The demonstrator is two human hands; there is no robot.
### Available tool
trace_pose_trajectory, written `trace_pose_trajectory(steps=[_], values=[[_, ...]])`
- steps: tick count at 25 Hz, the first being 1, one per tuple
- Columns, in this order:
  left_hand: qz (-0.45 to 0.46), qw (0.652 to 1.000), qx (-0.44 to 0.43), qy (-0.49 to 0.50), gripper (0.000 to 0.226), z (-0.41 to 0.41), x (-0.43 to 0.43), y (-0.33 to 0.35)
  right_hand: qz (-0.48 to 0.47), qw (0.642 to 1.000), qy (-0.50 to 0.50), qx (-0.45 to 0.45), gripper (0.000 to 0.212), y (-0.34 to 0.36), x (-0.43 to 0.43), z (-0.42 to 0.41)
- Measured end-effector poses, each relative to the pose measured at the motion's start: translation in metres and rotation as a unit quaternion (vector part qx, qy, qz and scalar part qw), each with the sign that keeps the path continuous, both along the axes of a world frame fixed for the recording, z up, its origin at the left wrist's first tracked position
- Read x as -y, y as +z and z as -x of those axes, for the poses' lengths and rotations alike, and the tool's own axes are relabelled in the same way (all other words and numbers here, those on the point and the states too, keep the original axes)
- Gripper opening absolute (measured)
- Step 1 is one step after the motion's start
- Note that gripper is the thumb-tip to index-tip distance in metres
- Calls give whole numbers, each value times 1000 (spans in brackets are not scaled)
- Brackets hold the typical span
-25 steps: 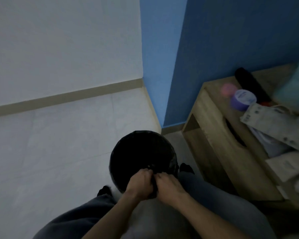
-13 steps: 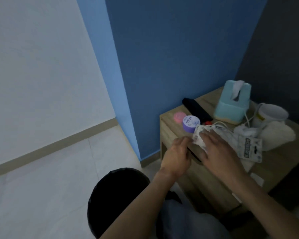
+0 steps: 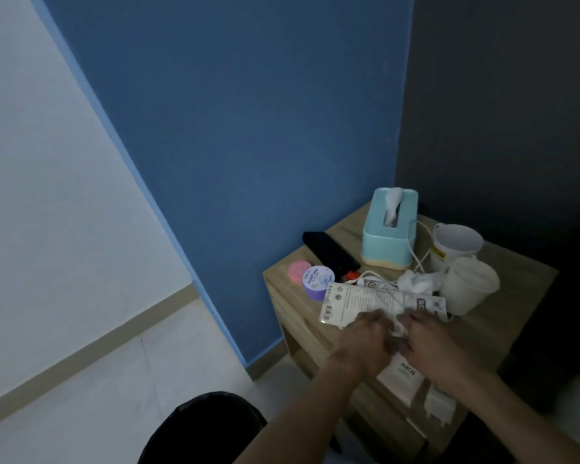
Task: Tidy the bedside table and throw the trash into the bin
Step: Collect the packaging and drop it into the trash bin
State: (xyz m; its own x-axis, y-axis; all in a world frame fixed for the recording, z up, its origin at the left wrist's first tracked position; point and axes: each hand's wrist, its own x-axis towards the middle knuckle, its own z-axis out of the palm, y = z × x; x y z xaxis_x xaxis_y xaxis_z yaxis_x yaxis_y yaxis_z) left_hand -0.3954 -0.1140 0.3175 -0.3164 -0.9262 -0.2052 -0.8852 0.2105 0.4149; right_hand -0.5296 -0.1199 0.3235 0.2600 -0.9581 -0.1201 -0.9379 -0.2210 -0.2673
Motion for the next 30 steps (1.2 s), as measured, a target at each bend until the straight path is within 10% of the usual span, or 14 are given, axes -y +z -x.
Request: trace_pose_trajectory(steps=[9, 15, 23, 30], values=[[118, 987, -102, 30, 46, 36, 38, 26, 289, 950, -93, 78, 36, 27, 12, 43], [-1, 986, -52, 157, 65, 78, 91, 22, 128, 964, -231, -4, 75, 16, 41, 82], [80, 986, 23, 145, 27, 98, 104, -7, 119, 970, -198, 70, 46, 1, 47, 83], [128, 942, -248, 188, 16, 87, 99, 20, 206, 952, -210, 85, 45, 27, 35, 79]])
